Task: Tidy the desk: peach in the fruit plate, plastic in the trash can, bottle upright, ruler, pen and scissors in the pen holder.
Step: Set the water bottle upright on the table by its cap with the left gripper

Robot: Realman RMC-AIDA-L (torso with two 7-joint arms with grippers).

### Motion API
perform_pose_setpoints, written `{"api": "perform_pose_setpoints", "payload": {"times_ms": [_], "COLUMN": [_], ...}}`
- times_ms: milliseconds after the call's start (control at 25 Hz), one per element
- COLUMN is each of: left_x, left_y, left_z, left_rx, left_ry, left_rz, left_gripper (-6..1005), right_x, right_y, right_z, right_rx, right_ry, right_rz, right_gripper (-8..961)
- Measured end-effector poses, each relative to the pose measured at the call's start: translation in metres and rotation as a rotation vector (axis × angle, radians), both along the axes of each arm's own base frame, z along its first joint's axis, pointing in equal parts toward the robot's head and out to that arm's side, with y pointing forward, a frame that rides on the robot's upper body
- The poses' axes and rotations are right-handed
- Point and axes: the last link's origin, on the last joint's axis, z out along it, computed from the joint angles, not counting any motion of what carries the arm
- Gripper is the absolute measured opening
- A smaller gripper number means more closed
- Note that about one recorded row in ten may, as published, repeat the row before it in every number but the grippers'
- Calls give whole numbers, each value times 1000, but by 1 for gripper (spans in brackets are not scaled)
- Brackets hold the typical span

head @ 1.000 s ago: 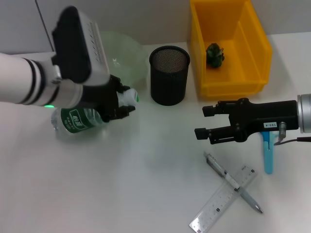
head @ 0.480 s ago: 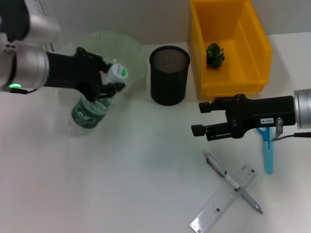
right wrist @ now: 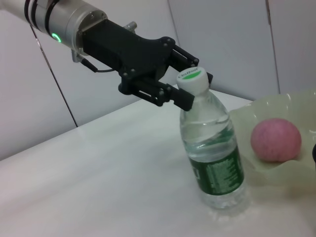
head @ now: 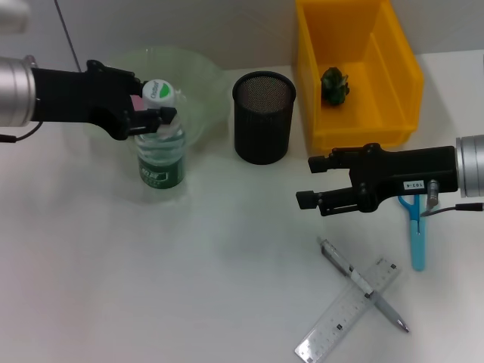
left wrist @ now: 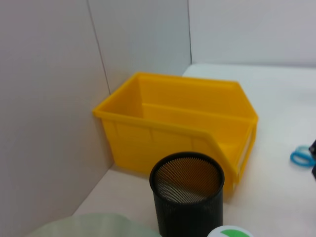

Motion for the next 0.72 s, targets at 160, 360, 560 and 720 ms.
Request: {"api": "perform_pose_setpoints", "payload": {"times_ms": [160, 360, 560, 720], "left_x": [-8, -21, -27, -38], "left_y": [1, -1, -4, -11], "left_z": [9, 22, 27, 35], "left_rx": [-11, -44, -47, -33], "left_ry": [-76, -172, -206, -245], "left_rz": [58, 134, 152, 178], "left_gripper": [442, 441, 442, 443], "right_x": [0, -2, -2, -2], "right_y": [0, 0, 0, 0], "right_z": [0, 0, 0, -1], "right_rx": [0, 0, -2, -3], "right_ry": [3, 9, 6, 6], "right_rz": [1, 6, 10, 14], "right_gripper": [809, 809, 809, 809]}}
